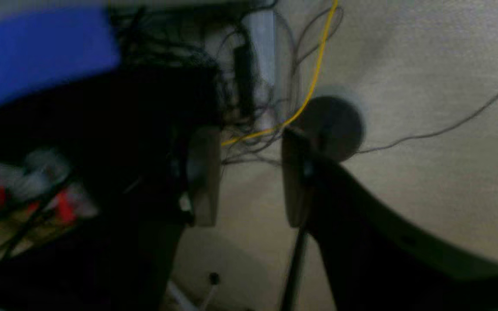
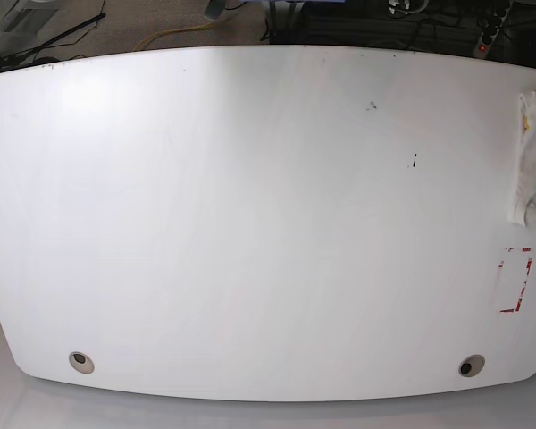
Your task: Fold the T-shirt properly
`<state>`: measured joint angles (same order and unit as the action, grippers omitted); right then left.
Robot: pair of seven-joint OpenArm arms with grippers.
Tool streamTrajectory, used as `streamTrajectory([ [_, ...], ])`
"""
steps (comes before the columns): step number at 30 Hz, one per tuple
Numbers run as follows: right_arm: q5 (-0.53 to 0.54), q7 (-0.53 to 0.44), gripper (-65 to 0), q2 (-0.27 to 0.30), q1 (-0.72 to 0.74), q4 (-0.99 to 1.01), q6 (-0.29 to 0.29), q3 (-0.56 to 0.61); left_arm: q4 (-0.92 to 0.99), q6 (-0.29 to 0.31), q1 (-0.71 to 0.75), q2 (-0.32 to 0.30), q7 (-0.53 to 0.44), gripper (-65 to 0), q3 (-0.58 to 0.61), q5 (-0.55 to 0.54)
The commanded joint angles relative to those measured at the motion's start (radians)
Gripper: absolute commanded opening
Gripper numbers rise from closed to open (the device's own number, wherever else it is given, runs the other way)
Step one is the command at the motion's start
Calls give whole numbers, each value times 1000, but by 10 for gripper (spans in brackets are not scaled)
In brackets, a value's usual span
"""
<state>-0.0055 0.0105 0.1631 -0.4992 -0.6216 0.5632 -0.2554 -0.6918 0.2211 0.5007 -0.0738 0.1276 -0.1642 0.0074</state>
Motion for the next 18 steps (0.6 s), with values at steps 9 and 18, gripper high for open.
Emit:
streamTrajectory([
  [9,-123,-7,-422,-10,162,153,-110,-3,490,-133,-254,-13,-176,-204,-2,79],
  [18,-158,-7,-420,-17,257,257,-145,-3,551,-179,-337,-5,-144,-204,-2,81],
])
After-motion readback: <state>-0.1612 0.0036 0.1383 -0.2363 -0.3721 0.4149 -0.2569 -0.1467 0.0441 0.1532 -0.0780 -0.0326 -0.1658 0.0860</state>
